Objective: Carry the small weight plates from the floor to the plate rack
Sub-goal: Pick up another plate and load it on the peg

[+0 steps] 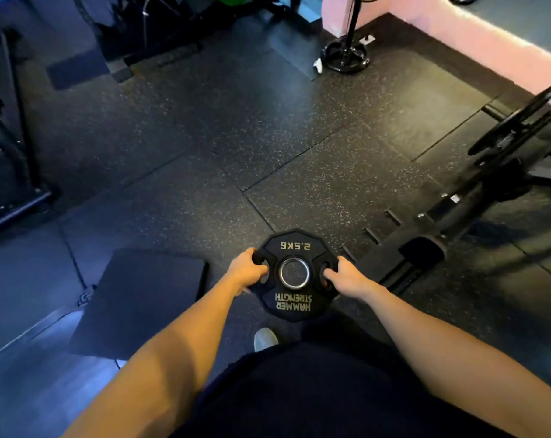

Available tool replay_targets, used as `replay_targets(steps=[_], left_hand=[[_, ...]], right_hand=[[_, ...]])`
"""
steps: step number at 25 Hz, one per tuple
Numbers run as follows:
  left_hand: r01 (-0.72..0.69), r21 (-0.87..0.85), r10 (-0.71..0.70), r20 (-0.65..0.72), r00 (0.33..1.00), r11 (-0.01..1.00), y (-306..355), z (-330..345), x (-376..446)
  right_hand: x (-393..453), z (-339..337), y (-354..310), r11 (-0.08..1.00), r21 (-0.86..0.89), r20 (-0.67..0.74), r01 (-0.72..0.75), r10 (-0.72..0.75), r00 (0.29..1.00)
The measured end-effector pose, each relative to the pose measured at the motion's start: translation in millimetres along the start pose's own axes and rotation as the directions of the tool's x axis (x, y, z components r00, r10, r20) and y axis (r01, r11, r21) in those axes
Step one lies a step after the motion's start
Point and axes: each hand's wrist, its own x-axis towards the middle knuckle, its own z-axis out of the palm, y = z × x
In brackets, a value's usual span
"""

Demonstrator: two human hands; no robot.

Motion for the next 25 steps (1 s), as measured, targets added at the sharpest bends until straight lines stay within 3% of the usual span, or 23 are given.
replay_targets(steps=[8, 17, 25], left_hand=[[-0.090, 0.115, 0.086, 0.035, 0.996, 0.989, 100, -88, 157], [-0.165, 0.197, 0.154, 0.071, 0.985, 0.966, 289, -178, 341], [-0.220, 0.257, 0.172, 0.197, 0.965, 0.941, 452, -230, 545]], right_hand=[[143, -62, -103, 1.000, -0.002, -0.092, -0.016, 0.015, 0.996], [298, -219, -244, 0.995, 0.090, -0.151, -0.042, 0.055, 0.987], [464, -342, -335, 0.962, 0.244, -0.198, -0.123, 0.174, 0.965]])
